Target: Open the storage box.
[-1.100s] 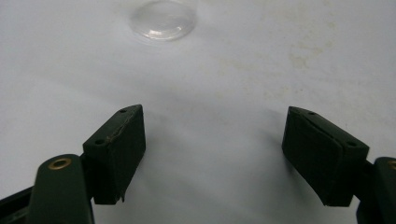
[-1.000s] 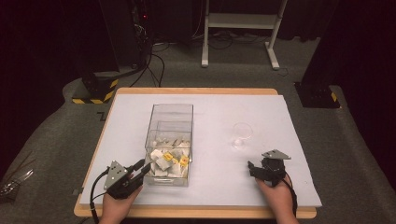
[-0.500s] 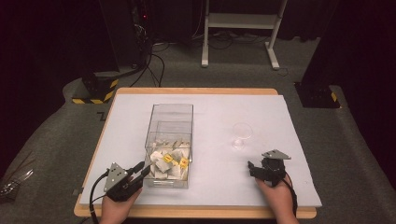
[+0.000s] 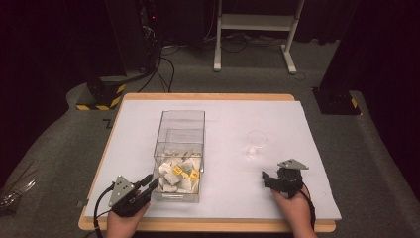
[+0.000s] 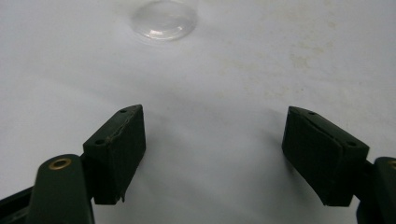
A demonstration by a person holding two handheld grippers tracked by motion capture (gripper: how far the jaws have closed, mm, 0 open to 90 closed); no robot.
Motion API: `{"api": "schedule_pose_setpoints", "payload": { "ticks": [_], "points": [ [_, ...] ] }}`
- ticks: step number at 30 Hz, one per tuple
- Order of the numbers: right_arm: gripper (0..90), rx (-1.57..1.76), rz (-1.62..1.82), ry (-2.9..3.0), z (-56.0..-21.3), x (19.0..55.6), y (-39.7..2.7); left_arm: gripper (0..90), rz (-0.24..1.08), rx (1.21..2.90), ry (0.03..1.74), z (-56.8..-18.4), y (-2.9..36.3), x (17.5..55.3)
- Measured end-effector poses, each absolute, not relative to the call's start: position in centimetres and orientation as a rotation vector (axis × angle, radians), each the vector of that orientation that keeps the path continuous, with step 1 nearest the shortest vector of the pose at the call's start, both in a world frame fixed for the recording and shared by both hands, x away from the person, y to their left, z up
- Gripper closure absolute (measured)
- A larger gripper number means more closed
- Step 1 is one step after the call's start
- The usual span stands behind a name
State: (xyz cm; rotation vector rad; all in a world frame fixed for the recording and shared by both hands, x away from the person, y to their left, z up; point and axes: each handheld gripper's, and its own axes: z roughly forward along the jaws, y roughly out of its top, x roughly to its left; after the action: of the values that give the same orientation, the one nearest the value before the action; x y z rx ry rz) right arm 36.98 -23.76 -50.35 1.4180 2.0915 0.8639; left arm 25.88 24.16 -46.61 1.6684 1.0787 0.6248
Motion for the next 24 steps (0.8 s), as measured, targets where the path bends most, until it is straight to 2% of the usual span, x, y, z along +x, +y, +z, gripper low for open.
{"api": "schedule_pose_setpoints", "payload": {
  "ticks": [8,14,20,24],
  "points": [
    [21.8,1.417,0.864,2.092,-50.4,37.0,-23.8,68.0,0.624,1.669,1.079,-46.6,24.2,25.6],
    [21.8,1.417,0.864,2.093,-50.4,37.0,-23.8,56.1,0.602,1.632,1.065,-46.3,24.6,25.7],
    [21.9,1.417,0.863,2.092,-50.3,37.0,-23.7,56.3,0.648,1.611,1.03,-45.5,24.8,25.5],
    [27.3,1.366,0.882,2.118,-50.3,36.7,-23.6,57.5,0.666,1.593,1.038,-45.4,25.4,25.7]
  ]
}}
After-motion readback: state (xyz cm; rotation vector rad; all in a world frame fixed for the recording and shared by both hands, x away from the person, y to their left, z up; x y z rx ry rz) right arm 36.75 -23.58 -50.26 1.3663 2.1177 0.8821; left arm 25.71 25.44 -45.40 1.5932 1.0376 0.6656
